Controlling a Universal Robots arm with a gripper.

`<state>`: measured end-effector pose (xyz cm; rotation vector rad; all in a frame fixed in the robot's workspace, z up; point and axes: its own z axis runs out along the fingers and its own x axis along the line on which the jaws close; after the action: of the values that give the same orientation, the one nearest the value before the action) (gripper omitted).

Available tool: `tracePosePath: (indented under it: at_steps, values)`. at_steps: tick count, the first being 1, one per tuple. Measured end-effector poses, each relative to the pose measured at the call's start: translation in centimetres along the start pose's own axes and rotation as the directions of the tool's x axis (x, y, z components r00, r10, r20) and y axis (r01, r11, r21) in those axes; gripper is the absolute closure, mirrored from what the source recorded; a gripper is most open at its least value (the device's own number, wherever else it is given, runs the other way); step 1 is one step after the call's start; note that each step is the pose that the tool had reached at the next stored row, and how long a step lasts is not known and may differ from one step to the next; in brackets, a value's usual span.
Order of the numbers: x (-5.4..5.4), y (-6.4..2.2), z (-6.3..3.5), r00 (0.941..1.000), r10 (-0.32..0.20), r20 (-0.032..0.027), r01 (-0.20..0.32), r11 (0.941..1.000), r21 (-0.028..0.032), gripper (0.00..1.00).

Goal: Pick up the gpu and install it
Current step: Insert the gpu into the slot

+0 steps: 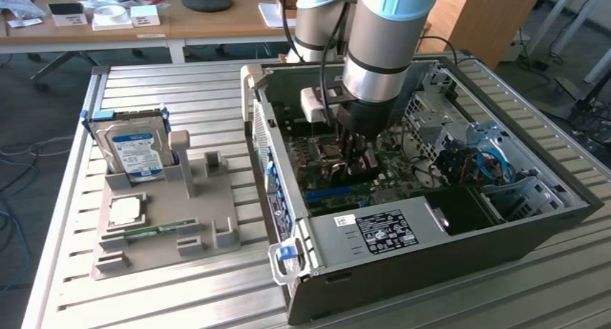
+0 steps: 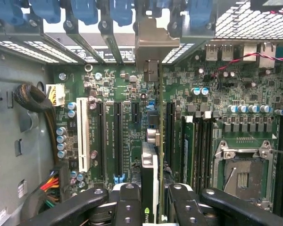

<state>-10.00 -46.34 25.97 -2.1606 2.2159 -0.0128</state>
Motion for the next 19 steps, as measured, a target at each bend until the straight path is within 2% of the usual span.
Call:
tracePosePath:
  at_steps: [19]
  values:
    - [0.06, 0.54, 0.41, 1.0, 0.001, 0.0, -0.001, 1.0, 0.0001, 0.73]
